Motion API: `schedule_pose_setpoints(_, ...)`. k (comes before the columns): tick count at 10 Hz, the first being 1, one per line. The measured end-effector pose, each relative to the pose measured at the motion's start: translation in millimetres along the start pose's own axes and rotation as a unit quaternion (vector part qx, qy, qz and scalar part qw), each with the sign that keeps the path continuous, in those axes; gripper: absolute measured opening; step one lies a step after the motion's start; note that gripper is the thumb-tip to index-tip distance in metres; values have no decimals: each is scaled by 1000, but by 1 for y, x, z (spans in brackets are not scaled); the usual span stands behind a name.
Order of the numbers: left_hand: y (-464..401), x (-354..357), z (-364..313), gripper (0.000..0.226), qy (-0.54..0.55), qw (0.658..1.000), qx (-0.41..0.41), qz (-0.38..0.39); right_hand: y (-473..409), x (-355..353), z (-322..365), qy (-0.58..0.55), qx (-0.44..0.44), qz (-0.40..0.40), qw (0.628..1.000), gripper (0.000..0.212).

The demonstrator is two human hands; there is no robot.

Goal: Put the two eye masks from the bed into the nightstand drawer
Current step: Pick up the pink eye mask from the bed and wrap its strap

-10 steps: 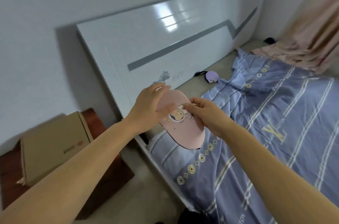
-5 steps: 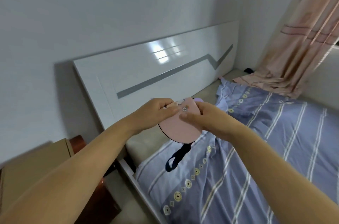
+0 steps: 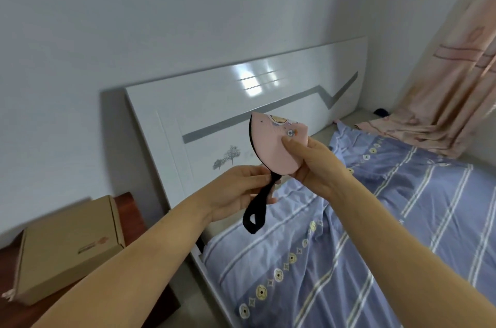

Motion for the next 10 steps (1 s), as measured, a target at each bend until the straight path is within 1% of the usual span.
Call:
schedule_pose_setpoints(1,-1,2,-3,20,-38,998,-9,-56,0,-1,-2,4,-2,7,1000,25)
schedule_pose_setpoints(2,-3,2,-5,24,32,991,-19,-129,-1,-3,-5,20,-3,6,1000,28)
schedule_pose_setpoints(3,-2,11,-3,33,233,967,-88,-62,-1,-5,-6,42,-23,-6,999,22)
schedule_pose_setpoints(4,12,26,10,33,167,967,-155,114,-1,-12,2,49,-63,-67,995,17)
schedule_pose_setpoints(5,10,24,38,31,-71,964,-226,123,1,-11,7,127,-97,-83,984,13)
schedule_pose_setpoints(6,-1,4,35,22,-234,965,-100,-70,4,-6,-3,160,-105,-75,979,14)
schedule_pose_setpoints(7,-6,-23,6,28,-247,919,14,-306,4,-10,-8,72,-94,-93,989,15)
schedule_pose_setpoints(8,-13,-17,-27,32,451,859,123,-208,2,-15,-11,15,-62,-110,992,14)
schedule_pose_setpoints(9,-6,-1,-40,26,441,885,114,-95,0,-18,-14,-17,-36,-128,991,12)
schedule_pose_setpoints(10,5,22,-39,41,-144,980,86,-109,-2,-23,-11,-11,-35,-142,989,13)
Point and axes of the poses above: each hand's wrist, its own y-axis away from the middle knuckle, its own x-axis out of the palm, z = x × y, the point moved 3 cm from there along -y, towards the middle knuckle, and after that the axes turned 1 degree about x, right-handed, at the moved point
